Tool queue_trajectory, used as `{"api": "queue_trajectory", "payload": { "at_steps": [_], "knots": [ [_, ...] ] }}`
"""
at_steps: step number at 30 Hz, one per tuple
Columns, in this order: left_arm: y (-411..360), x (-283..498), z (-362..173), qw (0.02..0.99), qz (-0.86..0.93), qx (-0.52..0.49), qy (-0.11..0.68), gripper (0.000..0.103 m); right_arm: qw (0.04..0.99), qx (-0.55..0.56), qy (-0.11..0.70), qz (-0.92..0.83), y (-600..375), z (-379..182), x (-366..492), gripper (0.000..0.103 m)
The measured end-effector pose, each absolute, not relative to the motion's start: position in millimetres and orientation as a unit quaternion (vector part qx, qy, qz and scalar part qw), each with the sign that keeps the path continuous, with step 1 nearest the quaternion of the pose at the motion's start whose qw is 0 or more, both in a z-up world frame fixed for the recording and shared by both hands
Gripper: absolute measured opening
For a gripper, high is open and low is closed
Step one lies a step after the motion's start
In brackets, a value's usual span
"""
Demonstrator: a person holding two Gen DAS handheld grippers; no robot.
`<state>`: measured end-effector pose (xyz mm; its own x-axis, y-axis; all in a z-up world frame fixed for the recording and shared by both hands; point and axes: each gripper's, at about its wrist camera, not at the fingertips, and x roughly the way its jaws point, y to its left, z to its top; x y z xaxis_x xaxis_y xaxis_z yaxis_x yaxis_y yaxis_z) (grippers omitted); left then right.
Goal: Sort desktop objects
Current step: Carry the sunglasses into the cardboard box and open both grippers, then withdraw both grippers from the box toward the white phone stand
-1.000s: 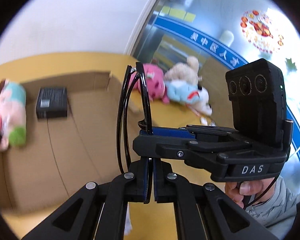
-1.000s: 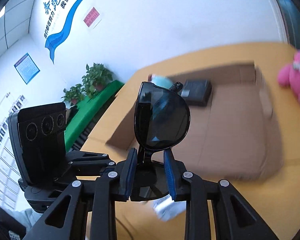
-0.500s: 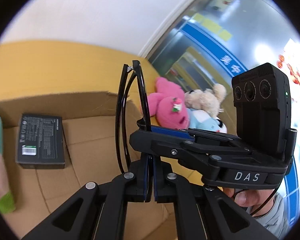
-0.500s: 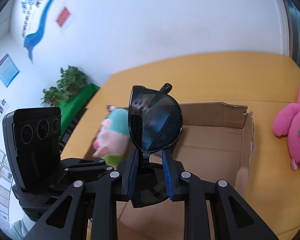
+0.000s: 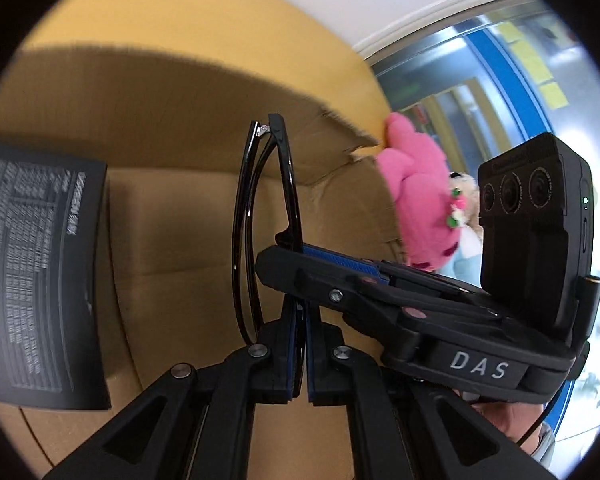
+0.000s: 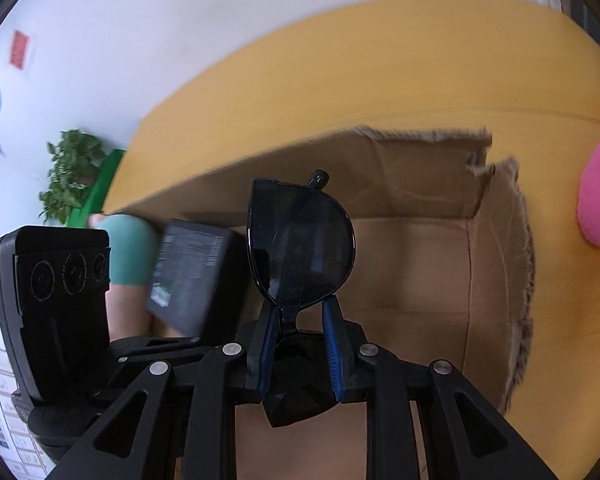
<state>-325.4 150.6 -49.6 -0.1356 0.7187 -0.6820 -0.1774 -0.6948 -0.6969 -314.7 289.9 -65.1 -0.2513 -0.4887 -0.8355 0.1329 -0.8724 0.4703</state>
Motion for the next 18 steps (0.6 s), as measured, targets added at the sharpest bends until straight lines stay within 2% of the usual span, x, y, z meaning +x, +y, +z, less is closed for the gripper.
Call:
{"api": "queue_trajectory", "payload": {
  "at_steps": [6, 11, 13, 16, 18],
  "knots": [
    [147.6, -321.7, -54.0, 0.282, 0.710, -0.603, -0.228, 0.003, 0.178, 0.595, -0.147, -0.770, 284.0, -87.1, -320.6, 0.023],
    [137.9, -303.0, -31.9, 0.276, 0.728, -0.590, -0.214, 0.006, 0.168, 0.596, -0.136, -0.773, 279.4, -93.2, -319.4, 0.027],
    [133.1, -288.9, -15.2, 0.273, 0.743, -0.577, -0.202, 0.013, 0.165, 0.590, -0.142, -0.778, 279.3, -93.4, -316.9, 0.030],
    [124.6, -256.7, 17.5, 0.246, 0.786, -0.545, -0.156, 0.030, 0.168, 0.577, -0.138, -0.788, 278.4, -82.6, -305.8, 0.031],
    [119.0, -227.5, 43.4, 0.224, 0.820, -0.514, -0.116, 0.036, 0.173, 0.562, -0.129, -0.798, 280.3, -68.9, -294.2, 0.042]
  ]
}}
